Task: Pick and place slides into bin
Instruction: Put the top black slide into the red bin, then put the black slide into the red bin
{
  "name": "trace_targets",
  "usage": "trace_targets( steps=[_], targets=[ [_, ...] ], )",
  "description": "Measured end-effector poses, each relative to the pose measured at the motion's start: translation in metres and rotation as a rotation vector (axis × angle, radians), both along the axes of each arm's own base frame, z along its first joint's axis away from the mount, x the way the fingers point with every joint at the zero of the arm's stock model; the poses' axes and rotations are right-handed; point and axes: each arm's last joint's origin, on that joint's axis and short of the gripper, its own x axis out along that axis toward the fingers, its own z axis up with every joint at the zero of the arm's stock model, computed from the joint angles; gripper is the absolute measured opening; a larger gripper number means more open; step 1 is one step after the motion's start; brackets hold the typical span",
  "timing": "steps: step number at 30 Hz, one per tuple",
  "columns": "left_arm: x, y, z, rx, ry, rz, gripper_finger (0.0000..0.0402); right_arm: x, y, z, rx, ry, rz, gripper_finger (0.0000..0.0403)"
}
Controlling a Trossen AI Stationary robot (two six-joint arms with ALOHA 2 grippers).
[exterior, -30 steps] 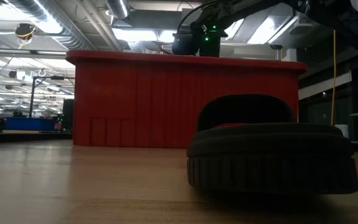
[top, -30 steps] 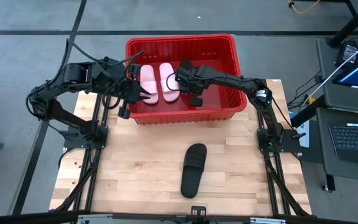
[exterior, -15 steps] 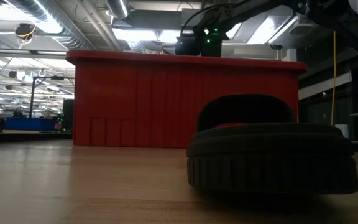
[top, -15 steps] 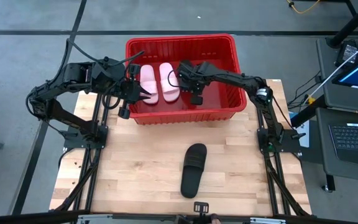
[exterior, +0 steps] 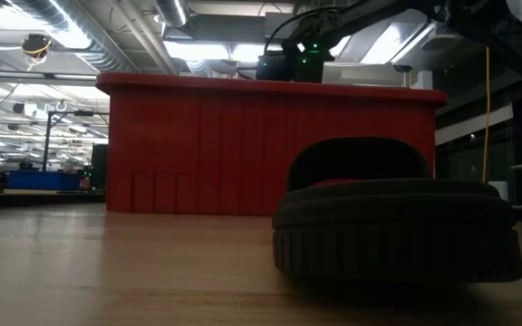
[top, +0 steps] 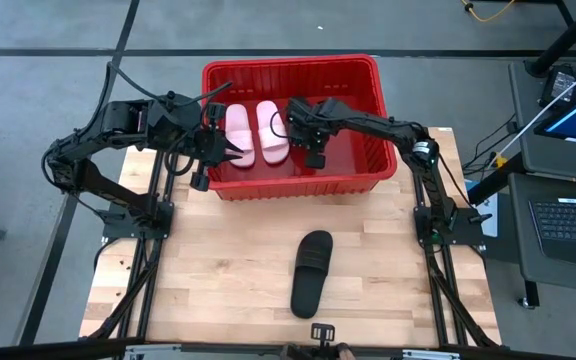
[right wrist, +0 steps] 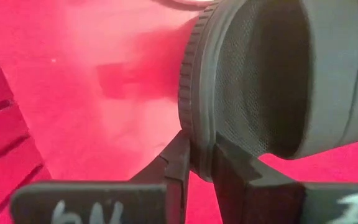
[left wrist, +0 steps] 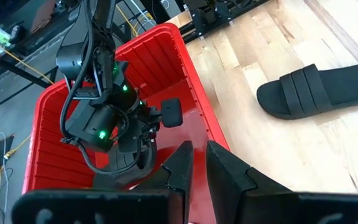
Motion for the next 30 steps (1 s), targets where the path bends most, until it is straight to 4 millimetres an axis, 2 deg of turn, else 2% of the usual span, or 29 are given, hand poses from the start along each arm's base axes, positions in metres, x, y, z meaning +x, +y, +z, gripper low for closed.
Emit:
trace_targets(
  steps=[6,12,23,30],
  targets=[
    [0.000,0.000,0.000,-0.027,-0.004,0.020,0.0036,0.001,-0.001,-0.011,0.021,0.038,0.000,0.0056],
    [0.000,0.000,-0.001,-0.028,0.000,0.020,0.0038,0.002,-0.002,-0.012,0.017,0.031,0.000,0.0062],
    [0.000,0.000,-0.001,-0.028,0.000,0.020,0.0036,0.001,-0.002,-0.012,0.023,0.045,-0.008,0.0147],
    [0.000,0.000,-0.001,-0.028,0.000,0.020,0.0040,0.000,-0.001,-0.010,0.027,0.052,-0.009,0.0161]
  ],
)
